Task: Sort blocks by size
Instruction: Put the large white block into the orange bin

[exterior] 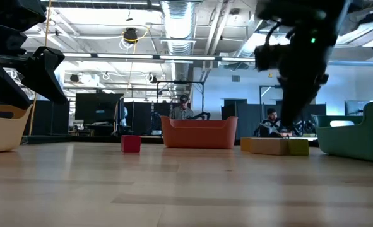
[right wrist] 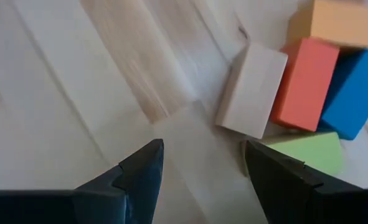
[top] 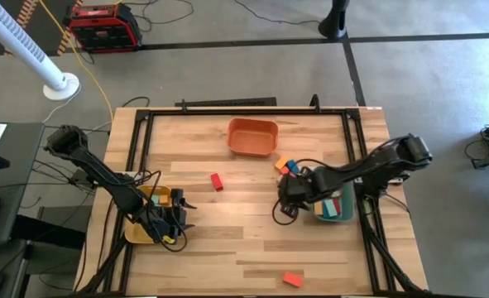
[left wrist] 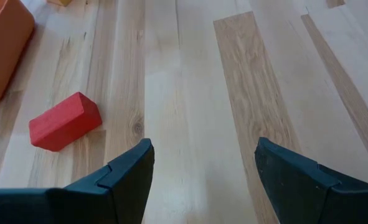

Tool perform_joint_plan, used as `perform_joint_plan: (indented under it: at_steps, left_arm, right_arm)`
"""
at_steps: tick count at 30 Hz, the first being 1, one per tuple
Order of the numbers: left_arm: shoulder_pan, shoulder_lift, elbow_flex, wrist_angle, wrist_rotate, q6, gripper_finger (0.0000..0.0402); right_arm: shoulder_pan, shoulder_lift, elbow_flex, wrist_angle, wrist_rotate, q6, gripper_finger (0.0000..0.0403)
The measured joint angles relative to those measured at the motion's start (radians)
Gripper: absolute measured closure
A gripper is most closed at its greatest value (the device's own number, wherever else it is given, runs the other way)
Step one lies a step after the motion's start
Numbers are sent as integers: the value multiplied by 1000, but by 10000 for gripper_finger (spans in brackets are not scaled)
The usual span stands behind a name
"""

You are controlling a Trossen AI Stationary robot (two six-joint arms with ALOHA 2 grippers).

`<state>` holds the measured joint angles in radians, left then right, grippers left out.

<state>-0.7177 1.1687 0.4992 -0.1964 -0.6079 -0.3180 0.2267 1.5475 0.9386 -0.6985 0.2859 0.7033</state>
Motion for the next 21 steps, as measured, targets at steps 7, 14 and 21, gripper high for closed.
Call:
perform_joint_plan:
  at_steps: [7, 14, 21]
  left_arm:
    - [0, 0, 0, 0, 0, 0, 134]
    - [0, 0, 0, 0, 0, 0, 134]
    - [0, 0, 0, 0, 0, 0, 134]
  right_arm:
    - [-65, 78, 0, -26, -1, -8, 148]
    - [-136, 91, -1, -43, 0, -4, 148]
    - [-163, 84, -1, -14, 1, -5, 148]
